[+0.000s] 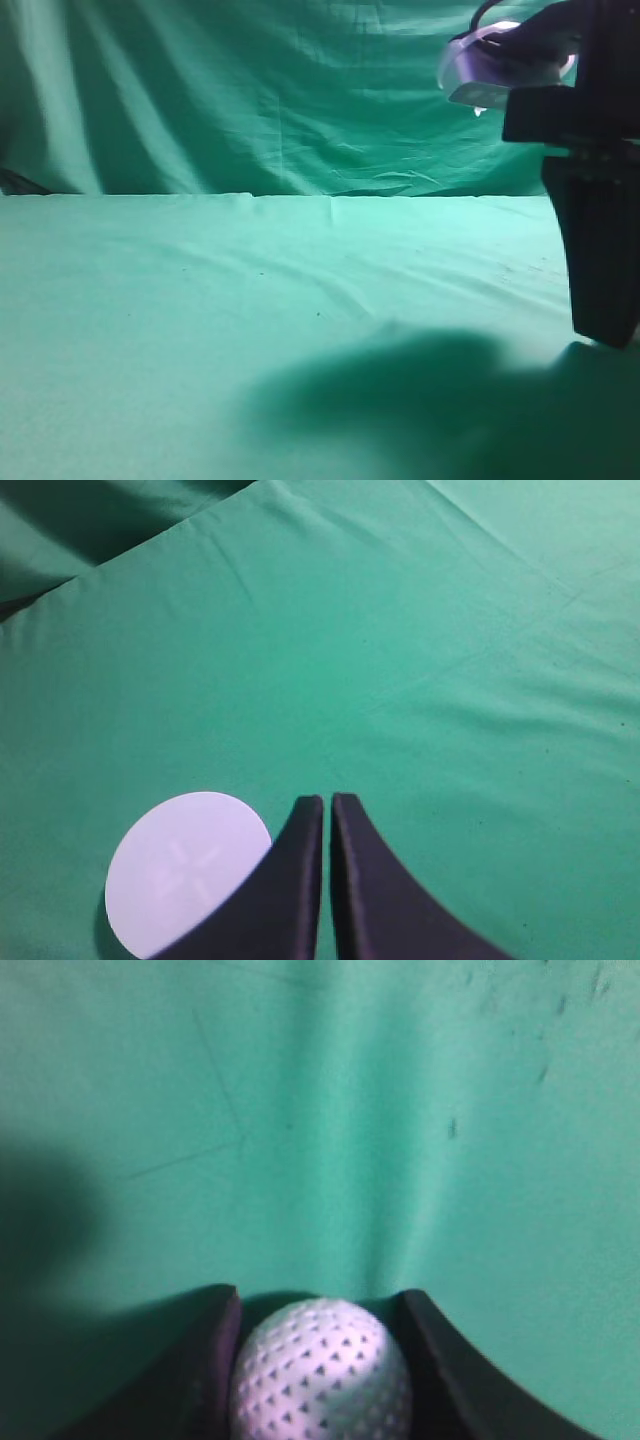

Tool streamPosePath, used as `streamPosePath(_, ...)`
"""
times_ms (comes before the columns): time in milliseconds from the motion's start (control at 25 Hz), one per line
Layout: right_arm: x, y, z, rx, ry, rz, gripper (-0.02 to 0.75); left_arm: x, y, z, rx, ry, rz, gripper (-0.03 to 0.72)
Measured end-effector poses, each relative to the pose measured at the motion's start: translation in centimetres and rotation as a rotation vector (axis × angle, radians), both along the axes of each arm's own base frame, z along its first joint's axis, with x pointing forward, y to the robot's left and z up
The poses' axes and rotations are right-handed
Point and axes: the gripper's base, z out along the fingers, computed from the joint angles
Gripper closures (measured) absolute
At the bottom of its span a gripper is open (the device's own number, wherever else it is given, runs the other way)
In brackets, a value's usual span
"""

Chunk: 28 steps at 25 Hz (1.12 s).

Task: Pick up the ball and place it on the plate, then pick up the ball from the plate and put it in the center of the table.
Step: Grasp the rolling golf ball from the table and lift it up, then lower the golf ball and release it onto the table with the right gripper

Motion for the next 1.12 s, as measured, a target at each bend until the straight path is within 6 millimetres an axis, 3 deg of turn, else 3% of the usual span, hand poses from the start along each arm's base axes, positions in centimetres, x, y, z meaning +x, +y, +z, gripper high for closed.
streamPosePath(200,1.2,1.1,2.0,0.016,0.003,0.003,0.416,0.0,0.0,0.0,0.0,0.0,0.0,0.688)
streamPosePath(600,6.5,4.5,12.6,0.175,-0.283,0.038,0.416,0.0,-0.2,0.0,-0.046,0.009,0.005,0.688)
streamPosePath(720,8.1,5.6,14.2,0.205,-0.332,0.045,0.416,0.0,-0.2,0.0,-0.048,0.009,0.005,0.688)
streamPosePath(880,10.7,7.6,13.2,0.199,-0.323,0.072,0.416,0.0,-0.2,0.0,-0.048,0.009,0.005,0.688)
streamPosePath(1120,12.6,13.1,8.8,0.178,-0.271,0.19,0.416,0.0,-0.2,0.0,-0.048,0.009,0.005,0.688)
